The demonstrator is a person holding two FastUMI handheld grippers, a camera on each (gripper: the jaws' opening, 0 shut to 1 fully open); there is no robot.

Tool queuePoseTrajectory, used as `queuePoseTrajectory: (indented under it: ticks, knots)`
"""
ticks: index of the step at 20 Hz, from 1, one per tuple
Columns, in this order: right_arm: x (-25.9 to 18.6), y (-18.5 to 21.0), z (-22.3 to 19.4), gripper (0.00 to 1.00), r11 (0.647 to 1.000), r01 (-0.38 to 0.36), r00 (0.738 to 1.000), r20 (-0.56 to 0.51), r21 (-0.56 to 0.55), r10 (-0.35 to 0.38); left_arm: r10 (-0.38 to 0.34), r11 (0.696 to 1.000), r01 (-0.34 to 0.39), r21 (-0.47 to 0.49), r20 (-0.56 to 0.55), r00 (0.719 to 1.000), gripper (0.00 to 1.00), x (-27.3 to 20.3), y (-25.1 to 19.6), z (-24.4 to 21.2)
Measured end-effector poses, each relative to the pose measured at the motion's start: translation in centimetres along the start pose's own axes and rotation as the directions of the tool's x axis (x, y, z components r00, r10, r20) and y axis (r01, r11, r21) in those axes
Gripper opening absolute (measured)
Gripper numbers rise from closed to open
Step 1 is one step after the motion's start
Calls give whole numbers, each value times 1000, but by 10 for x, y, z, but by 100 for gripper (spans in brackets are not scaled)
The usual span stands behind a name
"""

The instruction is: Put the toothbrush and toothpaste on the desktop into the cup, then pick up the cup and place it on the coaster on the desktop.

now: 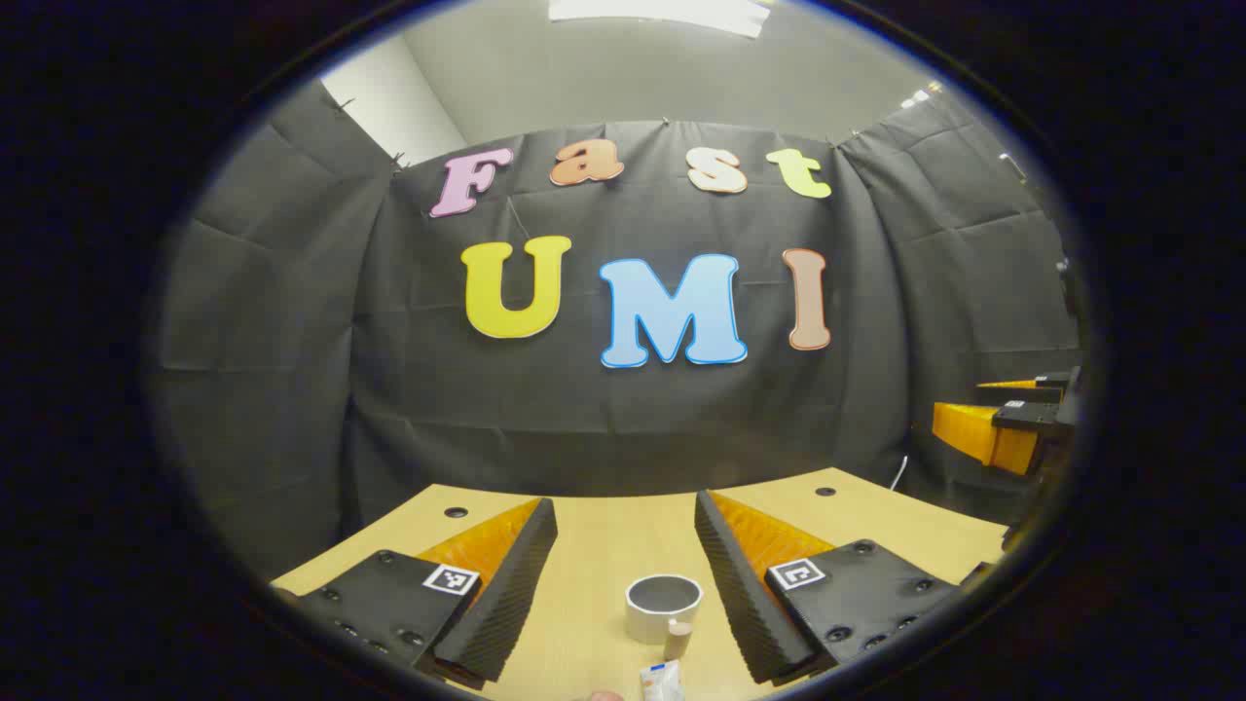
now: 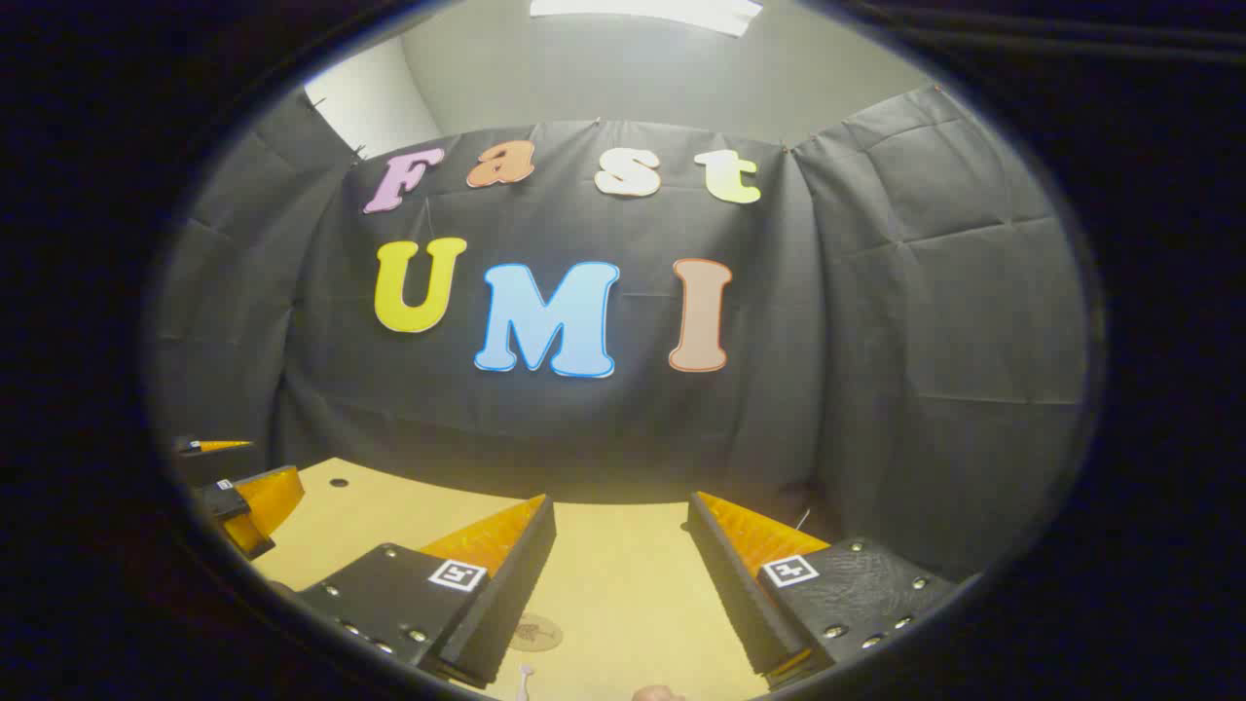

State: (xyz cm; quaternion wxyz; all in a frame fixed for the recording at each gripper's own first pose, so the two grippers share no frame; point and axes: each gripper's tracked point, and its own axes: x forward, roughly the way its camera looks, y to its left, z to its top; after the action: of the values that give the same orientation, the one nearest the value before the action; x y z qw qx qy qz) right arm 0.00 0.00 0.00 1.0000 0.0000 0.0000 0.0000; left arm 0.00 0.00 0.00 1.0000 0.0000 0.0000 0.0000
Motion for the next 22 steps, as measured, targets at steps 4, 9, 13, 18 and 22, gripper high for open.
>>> queuePoseTrajectory:
  ticks: [4, 9, 13, 18, 22]
  knots:
    - [0, 15, -13, 88, 999, -45, 997, -64, -7, 44, -15, 1000, 15, -4, -40, 999, 92, 2, -1, -13]
    - [0, 31, -22, 88, 996, -86, 991, -100, -4, 86, -27, 1000, 27, -1, -74, 997, 92, 4, 0, -21]
    - [0, 41, -38, 88, 993, -116, 980, -165, -5, 114, -32, 999, 30, -16, -111, 993, 93, 7, 1, -32]
    - [-7, 56, -70, 88, 986, -157, 940, -298, 49, 164, -65, 998, 60, -30, -251, 966, 92, 9, -5, -71]
    - [-12, 65, -105, 88, 981, -170, 875, -443, 96, 195, -97, 995, 73, -74, -402, 910, 93, 6, -12, -110]
